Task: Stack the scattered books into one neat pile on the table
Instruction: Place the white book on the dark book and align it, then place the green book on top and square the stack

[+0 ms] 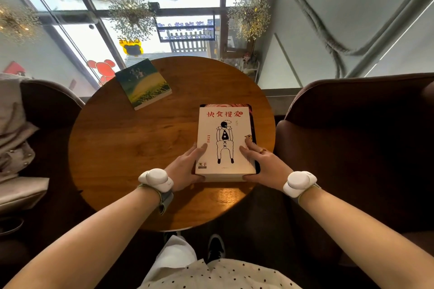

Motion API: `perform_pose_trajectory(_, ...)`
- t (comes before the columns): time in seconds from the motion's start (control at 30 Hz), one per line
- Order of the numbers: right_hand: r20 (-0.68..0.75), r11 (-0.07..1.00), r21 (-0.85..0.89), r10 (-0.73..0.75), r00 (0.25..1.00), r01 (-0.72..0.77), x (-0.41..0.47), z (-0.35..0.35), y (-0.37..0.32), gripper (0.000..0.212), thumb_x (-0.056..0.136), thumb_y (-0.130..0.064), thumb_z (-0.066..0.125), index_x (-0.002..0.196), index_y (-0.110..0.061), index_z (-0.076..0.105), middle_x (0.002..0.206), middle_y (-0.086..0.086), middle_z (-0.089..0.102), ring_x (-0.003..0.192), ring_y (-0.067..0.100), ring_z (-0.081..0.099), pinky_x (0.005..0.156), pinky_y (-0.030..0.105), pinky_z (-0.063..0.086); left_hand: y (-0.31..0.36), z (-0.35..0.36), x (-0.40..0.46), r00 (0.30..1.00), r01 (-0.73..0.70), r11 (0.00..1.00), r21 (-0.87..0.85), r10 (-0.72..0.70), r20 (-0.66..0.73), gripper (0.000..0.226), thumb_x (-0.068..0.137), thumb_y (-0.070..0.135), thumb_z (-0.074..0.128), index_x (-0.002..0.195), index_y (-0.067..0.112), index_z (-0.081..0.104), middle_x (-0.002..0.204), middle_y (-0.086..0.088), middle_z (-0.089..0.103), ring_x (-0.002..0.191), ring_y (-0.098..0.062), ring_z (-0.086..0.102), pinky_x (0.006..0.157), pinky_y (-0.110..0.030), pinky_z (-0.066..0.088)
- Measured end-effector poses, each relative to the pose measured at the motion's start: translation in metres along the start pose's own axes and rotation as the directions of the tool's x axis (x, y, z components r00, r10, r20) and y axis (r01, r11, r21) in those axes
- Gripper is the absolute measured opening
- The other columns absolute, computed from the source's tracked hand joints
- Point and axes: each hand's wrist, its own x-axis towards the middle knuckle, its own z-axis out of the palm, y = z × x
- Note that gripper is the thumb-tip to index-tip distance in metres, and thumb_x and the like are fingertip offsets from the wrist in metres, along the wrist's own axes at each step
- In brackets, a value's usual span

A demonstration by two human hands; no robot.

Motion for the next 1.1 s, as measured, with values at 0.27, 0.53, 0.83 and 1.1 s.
perform_pose_trajectory(0.27, -0.032, 0.977, -0.178, -0.124, 0.992, 0.117, 0.010, -0.015, -0.011, 0.086, 0.071, -0.078, 0.036, 0.142, -0.028, 0.034, 0.156, -0.004, 0.024, 0.147, 0.020, 0.009, 0.119, 0.042, -0.008, -0.004, 0.001, 0.002, 0.993, 0.113, 0.984, -0.136, -0.109, 0.037, 0.086, 0.080, 0.046, 0.067, 0.146, 0.036, 0.013, 0.159, 0.004, 0.001, 0.145, -0.024, 0.015, 0.117, -0.046, 0.024)
perform_pose_trajectory(0.53, -0.084, 0.992, -0.099, -0.086, 0.993, 0.078, 0.068, -0.028, -0.051, 0.055, 0.091, -0.053, 0.046, 0.138, -0.026, 0.041, 0.157, -0.004, 0.022, 0.147, 0.021, 0.011, 0.119, 0.041, 0.010, -0.016, -0.044, 0.010, 0.968, 0.177, 0.940, -0.293, -0.220, -0.120, 0.056, 0.096, 0.052, 0.031, 0.143, 0.024, 0.034, 0.154, -0.002, 0.027, 0.139, -0.021, 0.031, 0.111, -0.032, 0.028)
perform_pose_trajectory(0.83, -0.180, 1.000, 0.003, -0.025, 0.983, 0.026, 0.181, -0.054, -0.104, 0.051, 0.091, -0.043, 0.052, 0.137, -0.021, 0.044, 0.154, 0.001, 0.030, 0.144, 0.023, 0.021, 0.116, 0.042, 0.022, -0.087, -0.138, 0.024, 0.878, 0.236, 0.885, -0.401, -0.371, -0.302, 0.046, 0.098, 0.040, 0.036, 0.139, 0.018, 0.042, 0.144, -0.012, 0.040, 0.129, -0.024, 0.042, 0.095, -0.021, 0.026)
perform_pose_trajectory(1.1, -0.226, 0.980, 0.156, 0.155, 0.962, -0.122, 0.268, -0.060, -0.130, 0.056, 0.090, -0.038, 0.056, 0.139, -0.016, 0.040, 0.150, 0.005, 0.036, 0.140, 0.027, 0.028, 0.113, 0.044, 0.030, -0.153, -0.196, 0.057, 0.784, 0.260, 0.775, -0.576, -0.518, -0.343, 0.049, 0.097, 0.041, 0.042, 0.139, 0.017, 0.042, 0.146, -0.010, 0.044, 0.133, -0.026, 0.041, 0.110, -0.046, 0.035)
